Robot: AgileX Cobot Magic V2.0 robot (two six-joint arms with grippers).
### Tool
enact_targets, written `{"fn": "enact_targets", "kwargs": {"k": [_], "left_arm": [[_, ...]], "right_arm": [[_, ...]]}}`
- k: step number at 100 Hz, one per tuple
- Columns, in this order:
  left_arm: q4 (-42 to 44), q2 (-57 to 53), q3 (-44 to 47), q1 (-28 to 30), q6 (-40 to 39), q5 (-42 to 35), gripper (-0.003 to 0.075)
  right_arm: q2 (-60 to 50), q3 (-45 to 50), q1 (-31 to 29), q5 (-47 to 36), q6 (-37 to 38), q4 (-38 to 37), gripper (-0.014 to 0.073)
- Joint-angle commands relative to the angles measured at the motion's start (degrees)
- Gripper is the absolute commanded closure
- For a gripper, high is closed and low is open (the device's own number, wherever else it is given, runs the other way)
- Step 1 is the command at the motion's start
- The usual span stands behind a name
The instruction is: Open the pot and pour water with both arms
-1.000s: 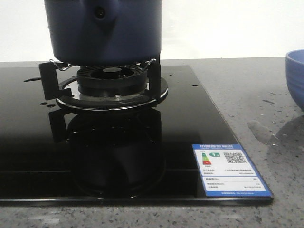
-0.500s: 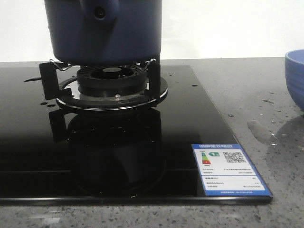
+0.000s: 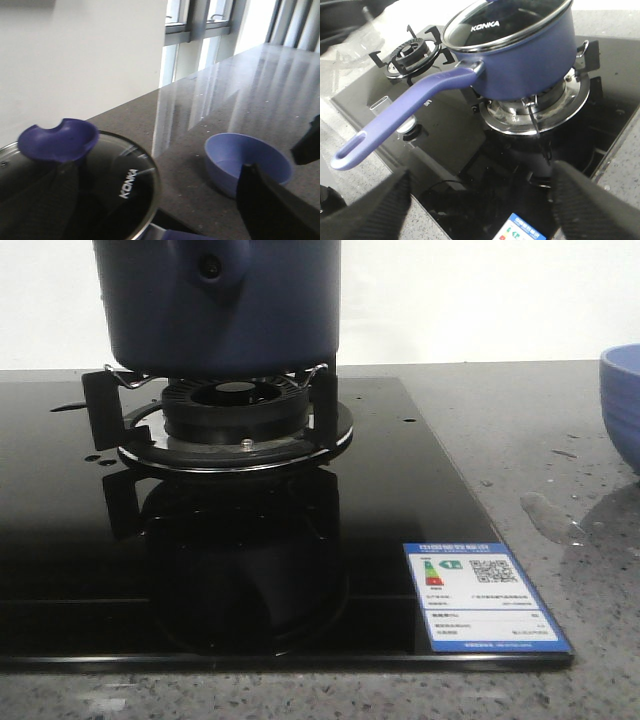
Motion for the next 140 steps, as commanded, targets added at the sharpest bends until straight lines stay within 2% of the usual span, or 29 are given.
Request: {"fn": "enact_targets", "kwargs": {"k": [1,24,62,91,103,125,140], "left_arm": [[-4.37,2.42,-3.09,0.20,2.48,-0.59,0.0143],[-5.01,11.60,-10.23,0.20,8.24,0.83,0.0143],[-5.01,24.59,-20.23,0.20,9.50,2.06,0.0143],[-6.04,28.81,-21.88,0.20,9.63,3.78,0.0149],[-6.31,28.90,-21.88,0.20,9.63,4.93,0.0214],[-7.92,28.80,-21.88,0.20,9.63,8.44,0.0444],[-9.10,27.94,-22.65,0.20,9.63,10.41,0.0460]], "right_arm": [[-1.15,-1.83,-0.02,-1.69,-0.84,3.58,0.0038],[-6.12,-1.83,-0.02,-1.69,-0.84,3.58,0.0038],[-14.71,-1.83,-0.02,-4.80,-0.84,3.58,0.0038],[-15.90,-1.83,-0.02,-7.25,-0.84,3.58,0.0039],[-15.90,-1.83,-0.02,-9.11,-0.84,3.58,0.0039],[-15.90,-1.83,-0.02,-11.33,-0.84,3.58,0.0040],[-15.90,-1.83,-0.02,-12.13,-0.84,3.58,0.0040]]}}
